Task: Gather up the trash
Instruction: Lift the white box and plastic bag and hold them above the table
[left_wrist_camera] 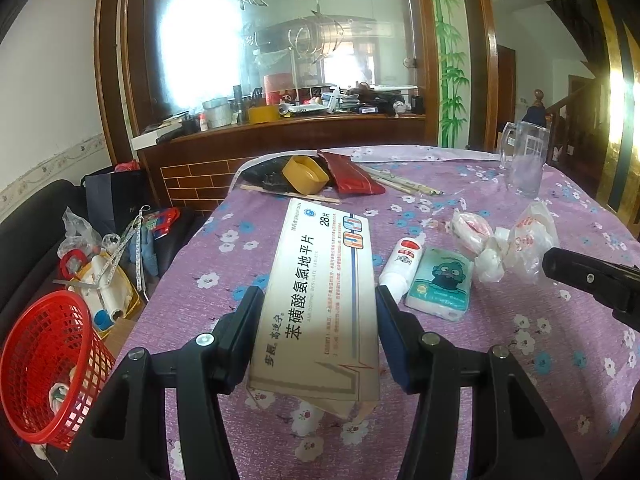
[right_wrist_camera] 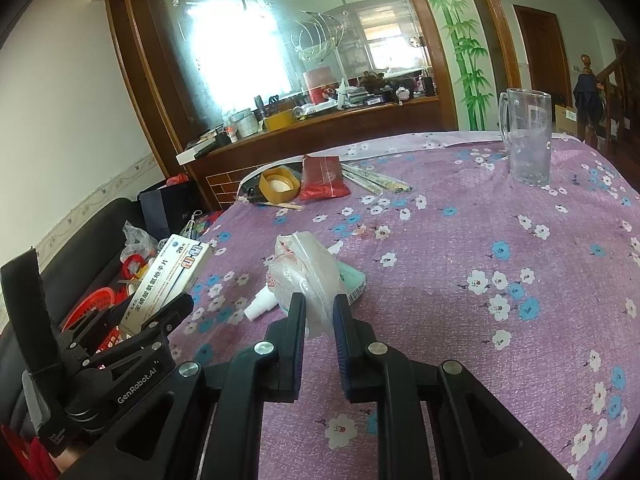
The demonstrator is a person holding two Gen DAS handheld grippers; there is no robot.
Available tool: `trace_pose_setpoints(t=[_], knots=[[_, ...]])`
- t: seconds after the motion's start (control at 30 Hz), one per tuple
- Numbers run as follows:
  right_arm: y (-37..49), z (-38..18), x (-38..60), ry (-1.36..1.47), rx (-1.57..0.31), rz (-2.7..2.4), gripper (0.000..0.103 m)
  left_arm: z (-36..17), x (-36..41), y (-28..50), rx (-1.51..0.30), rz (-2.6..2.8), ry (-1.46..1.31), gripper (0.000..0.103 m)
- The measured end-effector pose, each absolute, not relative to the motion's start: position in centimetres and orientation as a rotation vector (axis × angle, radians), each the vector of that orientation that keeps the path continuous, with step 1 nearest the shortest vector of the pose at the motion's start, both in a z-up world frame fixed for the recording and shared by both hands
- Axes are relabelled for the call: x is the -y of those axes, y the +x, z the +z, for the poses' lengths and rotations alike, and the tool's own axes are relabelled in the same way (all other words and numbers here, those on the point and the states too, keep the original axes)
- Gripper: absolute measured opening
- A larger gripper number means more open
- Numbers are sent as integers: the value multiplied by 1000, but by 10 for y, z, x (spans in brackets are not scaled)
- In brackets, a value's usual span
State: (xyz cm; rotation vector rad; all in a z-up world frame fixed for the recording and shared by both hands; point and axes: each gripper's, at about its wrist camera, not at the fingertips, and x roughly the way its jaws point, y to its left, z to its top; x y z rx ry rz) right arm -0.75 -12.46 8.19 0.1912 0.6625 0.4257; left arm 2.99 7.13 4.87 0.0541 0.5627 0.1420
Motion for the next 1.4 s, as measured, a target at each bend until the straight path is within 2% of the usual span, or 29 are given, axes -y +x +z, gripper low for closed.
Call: trace_pose_setpoints(t=[1.4], knots=[[-14,83,113,160,-646,460,16,53,-76,27,-541,183,77,55]])
